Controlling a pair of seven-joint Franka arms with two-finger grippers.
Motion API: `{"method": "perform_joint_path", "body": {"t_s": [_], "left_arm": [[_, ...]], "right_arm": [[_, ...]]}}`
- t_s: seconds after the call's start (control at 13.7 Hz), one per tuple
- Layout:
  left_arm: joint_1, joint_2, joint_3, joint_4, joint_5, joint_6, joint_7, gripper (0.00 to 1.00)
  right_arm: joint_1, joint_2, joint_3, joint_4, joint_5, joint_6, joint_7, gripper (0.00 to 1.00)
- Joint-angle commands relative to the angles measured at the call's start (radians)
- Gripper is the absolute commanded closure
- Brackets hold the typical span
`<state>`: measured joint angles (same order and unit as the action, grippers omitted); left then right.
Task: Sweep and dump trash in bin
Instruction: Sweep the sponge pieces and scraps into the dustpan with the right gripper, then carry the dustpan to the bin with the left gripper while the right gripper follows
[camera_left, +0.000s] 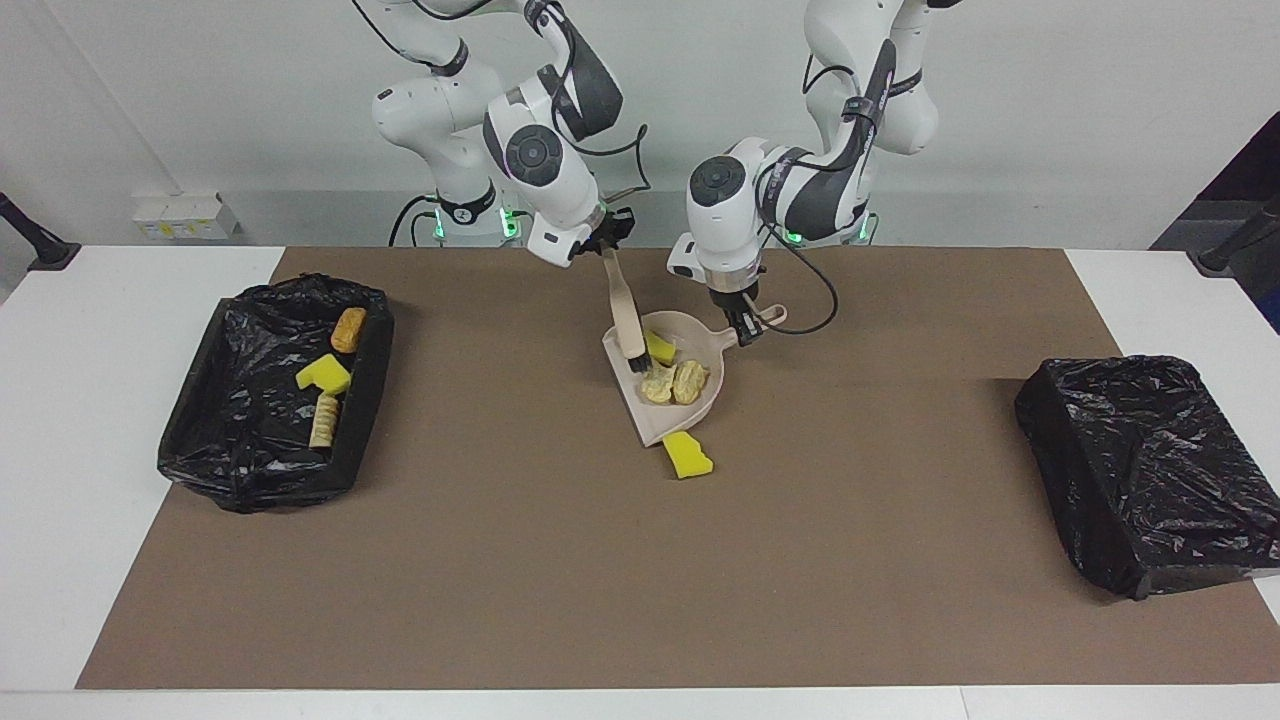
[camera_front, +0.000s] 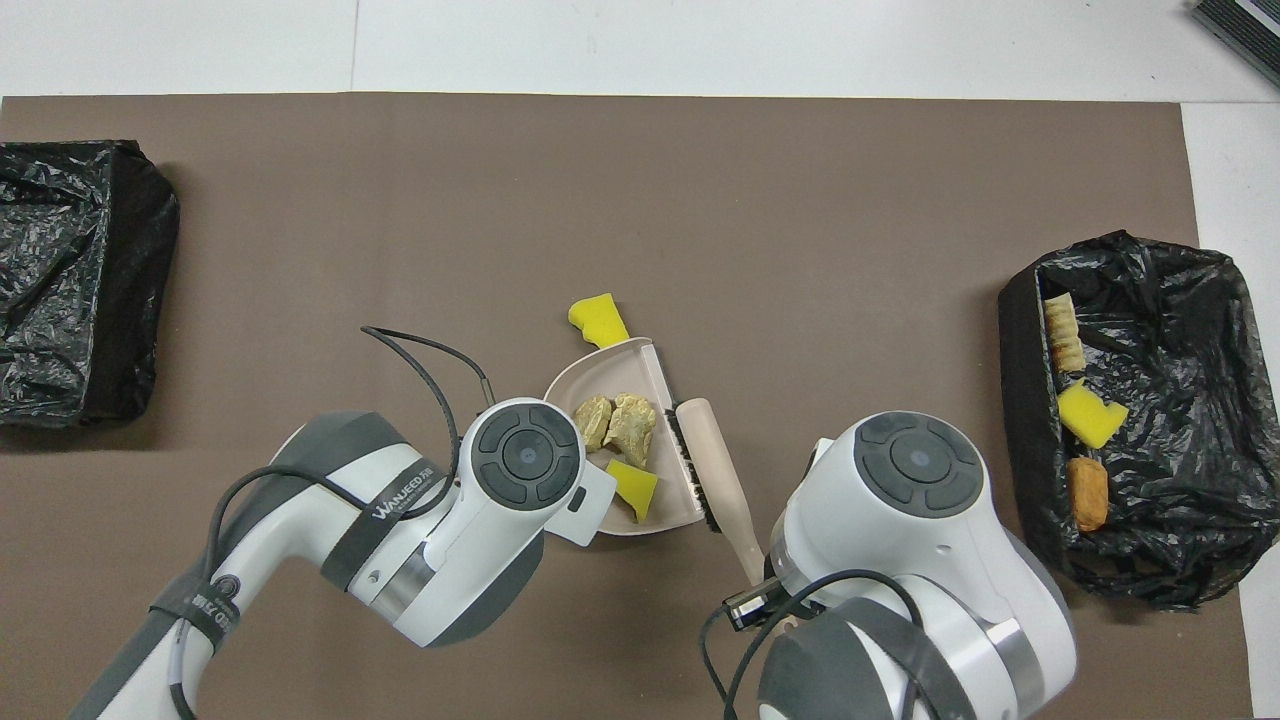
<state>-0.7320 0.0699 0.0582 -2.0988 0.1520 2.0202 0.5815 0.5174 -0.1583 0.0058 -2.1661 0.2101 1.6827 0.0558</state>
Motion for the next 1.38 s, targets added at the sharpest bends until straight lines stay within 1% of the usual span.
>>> {"method": "perform_joint_path", "body": {"t_s": [0.0, 0.07, 0.15, 0.22, 0.36, 0.51, 0.58, 0.8, 0.87, 1.17, 1.31], "left_arm": [[0.049, -0.077, -0.004, -0.018, -0.012, -0.001, 0.069, 1.0], [0.057, -0.103, -0.003, -0.02, -0.014, -0.006, 0.101, 1.0], [0.087, -0.12, 0.0, -0.02, -0.014, -0.018, 0.131, 1.0], [0.124, -0.131, 0.0, -0.015, -0.014, -0.021, 0.145, 1.0], [0.209, -0.13, 0.008, -0.006, -0.011, -0.012, 0.144, 1.0], [0.284, -0.113, 0.009, 0.014, -0.002, 0.02, 0.146, 1.0], [0.319, -0.089, 0.009, 0.038, -0.002, 0.044, 0.146, 1.0], [0.413, -0.003, 0.009, 0.103, 0.004, 0.098, 0.259, 1.0], [0.434, 0.023, 0.009, 0.126, 0.035, 0.103, 0.291, 1.0], [0.454, 0.119, 0.009, 0.184, 0.116, 0.1, 0.36, 1.0], [0.441, 0.166, 0.008, 0.218, 0.162, 0.098, 0.36, 1.0]], "right_arm": [[-0.014, 0.029, 0.006, 0.04, -0.137, 0.032, -0.147, 1.0], [-0.02, 0.06, 0.002, 0.075, -0.164, 0.044, -0.186, 1.0], [-0.036, 0.106, 0.003, 0.138, -0.172, 0.028, -0.195, 1.0], [-0.036, 0.14, 0.005, 0.178, -0.173, 0.022, -0.195, 1.0], [-0.034, 0.175, 0.005, 0.2, -0.17, 0.041, -0.195, 1.0], [-0.04, 0.175, 0.005, 0.203, -0.173, 0.037, -0.197, 1.0], [-0.042, 0.175, 0.005, 0.2, -0.172, 0.035, -0.197, 1.0], [-0.054, 0.175, 0.005, 0.198, -0.169, 0.035, -0.197, 1.0], [-0.059, 0.175, 0.005, 0.19, -0.169, 0.037, -0.2, 1.0], [-0.071, 0.174, 0.005, 0.181, -0.153, 0.051, -0.2, 1.0], [-0.06, 0.197, 0.005, 0.173, -0.153, 0.078, -0.194, 1.0]]}}
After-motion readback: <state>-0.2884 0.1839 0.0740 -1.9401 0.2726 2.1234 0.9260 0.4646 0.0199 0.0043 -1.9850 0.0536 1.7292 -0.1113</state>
